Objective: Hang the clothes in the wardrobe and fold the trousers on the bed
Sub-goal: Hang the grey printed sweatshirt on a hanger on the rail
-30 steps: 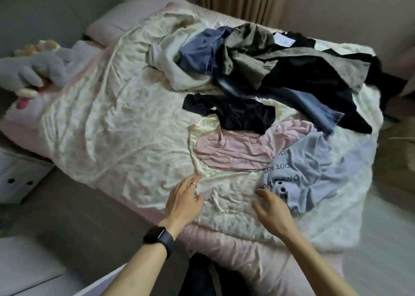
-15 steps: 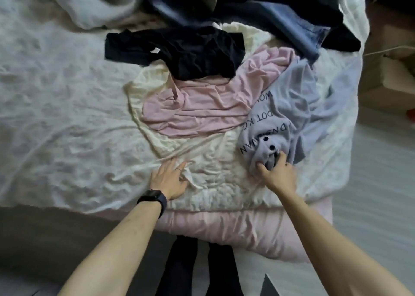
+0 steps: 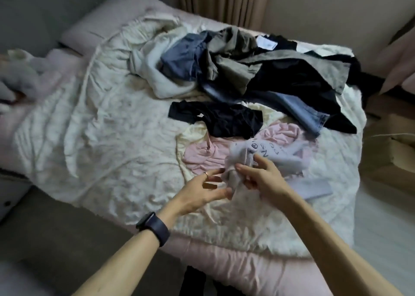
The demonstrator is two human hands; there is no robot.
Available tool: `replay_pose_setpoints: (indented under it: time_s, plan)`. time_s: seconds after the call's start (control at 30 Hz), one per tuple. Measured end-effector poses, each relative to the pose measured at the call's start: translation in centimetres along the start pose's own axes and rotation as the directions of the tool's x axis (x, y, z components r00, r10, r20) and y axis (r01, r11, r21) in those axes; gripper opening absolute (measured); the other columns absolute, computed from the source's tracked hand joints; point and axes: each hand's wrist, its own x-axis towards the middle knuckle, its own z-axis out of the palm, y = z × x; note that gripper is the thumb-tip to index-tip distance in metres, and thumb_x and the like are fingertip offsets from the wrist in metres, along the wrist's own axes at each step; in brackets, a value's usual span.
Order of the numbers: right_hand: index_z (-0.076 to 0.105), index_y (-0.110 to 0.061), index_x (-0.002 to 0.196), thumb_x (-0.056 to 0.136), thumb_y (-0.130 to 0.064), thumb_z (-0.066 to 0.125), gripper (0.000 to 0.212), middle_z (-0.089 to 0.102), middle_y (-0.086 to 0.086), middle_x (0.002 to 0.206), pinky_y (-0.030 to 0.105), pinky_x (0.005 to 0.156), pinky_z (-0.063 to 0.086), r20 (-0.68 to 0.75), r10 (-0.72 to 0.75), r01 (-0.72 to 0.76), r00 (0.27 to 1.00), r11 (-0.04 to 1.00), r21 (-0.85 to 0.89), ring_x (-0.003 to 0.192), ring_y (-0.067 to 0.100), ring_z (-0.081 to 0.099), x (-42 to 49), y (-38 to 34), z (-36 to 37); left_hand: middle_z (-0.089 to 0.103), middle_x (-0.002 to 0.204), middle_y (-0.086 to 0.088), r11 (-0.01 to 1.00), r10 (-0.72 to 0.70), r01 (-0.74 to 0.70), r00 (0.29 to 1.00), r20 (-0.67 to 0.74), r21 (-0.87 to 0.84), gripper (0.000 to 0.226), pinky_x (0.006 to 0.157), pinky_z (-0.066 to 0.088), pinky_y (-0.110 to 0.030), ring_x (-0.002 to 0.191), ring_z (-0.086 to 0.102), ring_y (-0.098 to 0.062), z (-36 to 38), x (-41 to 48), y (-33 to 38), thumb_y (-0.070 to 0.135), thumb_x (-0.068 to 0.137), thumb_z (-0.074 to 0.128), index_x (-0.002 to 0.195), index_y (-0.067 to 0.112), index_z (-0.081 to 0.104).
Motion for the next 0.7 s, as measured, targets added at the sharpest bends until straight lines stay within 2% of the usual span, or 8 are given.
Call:
replay_pose_setpoints:
  time_s: [0.1, 0.2, 0.33, 0.43, 0.53, 0.6, 0.67, 0.7]
  plan:
    - [0.07, -0.015, 0.091, 0.082, -0.019, 0.076, 0.011, 0.066, 0.008, 0.073, 0.025, 0.047, 0.044, 0.199, -0.112, 0.096, 0.974, 0.991, 0.088, 0.057, 0.016, 0.059, -0.7, -6.9, 4.6, 0.076, 0.097, 0.004, 0.995, 0.09, -0.101, 0.962, -0.258, -0.028, 0.056, 0.083, 0.057, -0.029, 0.094, 0.073, -0.015, -3.2, -4.2, 4.7, 0.042, 0.065, 0.088, 0.114, 0.031, 0.063]
    - [0.07, -0.017, 0.094, 0.078, -0.018, 0.08, 0.019, 0.056, 0.013, 0.076, 0.027, 0.053, 0.042, 0.368, -0.147, 0.089, 0.918, 0.981, 0.17, 0.059, 0.019, 0.049, -1.4, -11.9, 10.0, 0.076, 0.083, 0.001, 0.985, 0.17, -0.161, 0.815, -0.555, 0.066, 0.027, 0.093, 0.055, -0.046, 0.086, 0.073, -0.02, -8.1, -10.6, 8.1, 0.011, 0.083, 0.08, 0.093, 0.033, 0.068]
    - [0.065, -0.018, 0.092, 0.072, -0.023, 0.083, 0.028, 0.053, 0.004, 0.073, 0.021, 0.047, 0.036, 0.51, -0.12, 0.016, 0.852, 0.979, 0.204, 0.054, 0.013, 0.045, -2.8, -13.0, 15.7, 0.07, 0.09, 0.012, 0.969, 0.246, -0.17, 0.628, -0.738, 0.179, 0.013, 0.084, 0.054, -0.029, 0.085, 0.067, -0.009, -11.6, -19.0, 10.4, 0.032, 0.08, 0.067, 0.083, 0.044, 0.067]
    - [0.064, -0.024, 0.076, 0.08, -0.031, 0.08, 0.018, 0.054, 0.002, 0.07, 0.022, 0.046, 0.034, 0.61, -0.057, 0.002, 0.79, 0.996, 0.091, 0.053, 0.015, 0.046, -5.5, -12.2, 21.6, 0.068, 0.088, 0.016, 0.969, 0.233, -0.189, 0.464, -0.854, 0.162, 0.015, 0.081, 0.051, -0.025, 0.086, 0.064, -0.005, -13.0, -26.0, 9.7, 0.028, 0.088, 0.064, 0.089, 0.043, 0.065]
    - [0.067, -0.026, 0.07, 0.095, -0.035, 0.068, 0.027, 0.061, 0.001, 0.068, 0.025, 0.048, 0.04, 0.674, -0.046, 0.206, 0.737, 0.966, -0.158, 0.053, 0.016, 0.054, -7.8, -11.1, 25.7, 0.067, 0.086, 0.017, 0.963, 0.225, -0.214, 0.305, -0.925, 0.164, 0.022, 0.076, 0.049, -0.02, 0.083, 0.062, -0.003, -13.8, -31.2, 8.3, 0.01, 0.099, 0.059, 0.1, 0.032, 0.064]
    - [0.067, -0.024, 0.078, 0.097, -0.047, 0.061, 0.03, 0.07, -0.007, 0.073, 0.029, 0.057, 0.05, 0.74, -0.087, 0.561, 0.667, 0.712, -0.423, 0.058, 0.011, 0.064, -9.3, -10.3, 27.5, 0.071, 0.098, 0.008, 0.962, 0.213, -0.221, 0.24, -0.947, 0.16, 0.015, 0.081, 0.051, -0.023, 0.093, 0.065, -0.008, -13.7, -34.6, 7.6, 0.013, 0.1, 0.059, 0.108, 0.024, 0.065]
    - [0.066, -0.034, 0.089, 0.087, -0.068, 0.059, 0.034, 0.072, -0.021, 0.086, 0.03, 0.071, 0.054, 0.757, -0.253, 0.785, 0.602, 0.359, -0.505, 0.068, 0.001, 0.067, -10.8, -10.6, 28.3, 0.073, 0.1, 0.0, 0.971, 0.217, -0.156, 0.283, -0.934, 0.179, 0.013, 0.085, 0.052, -0.028, 0.096, 0.068, -0.014, -13.3, -37.1, 7.4, 0.018, 0.1, 0.059, 0.108, 0.026, 0.066]
    - [0.063, -0.039, 0.1, 0.08, -0.073, 0.062, 0.04, 0.067, -0.027, 0.098, 0.03, 0.072, 0.054, 0.763, -0.341, 0.83, 0.55, 0.324, -0.453, 0.071, 0.0, 0.066, -12.3, -11.0, 29.2, 0.074, 0.096, 0.001, 0.977, 0.213, -0.098, 0.329, -0.92, 0.192, 0.013, 0.085, 0.052, -0.03, 0.093, 0.069, -0.014, -12.6, -38.8, 6.8, 0.02, 0.1, 0.059, 0.106, 0.029, 0.067]
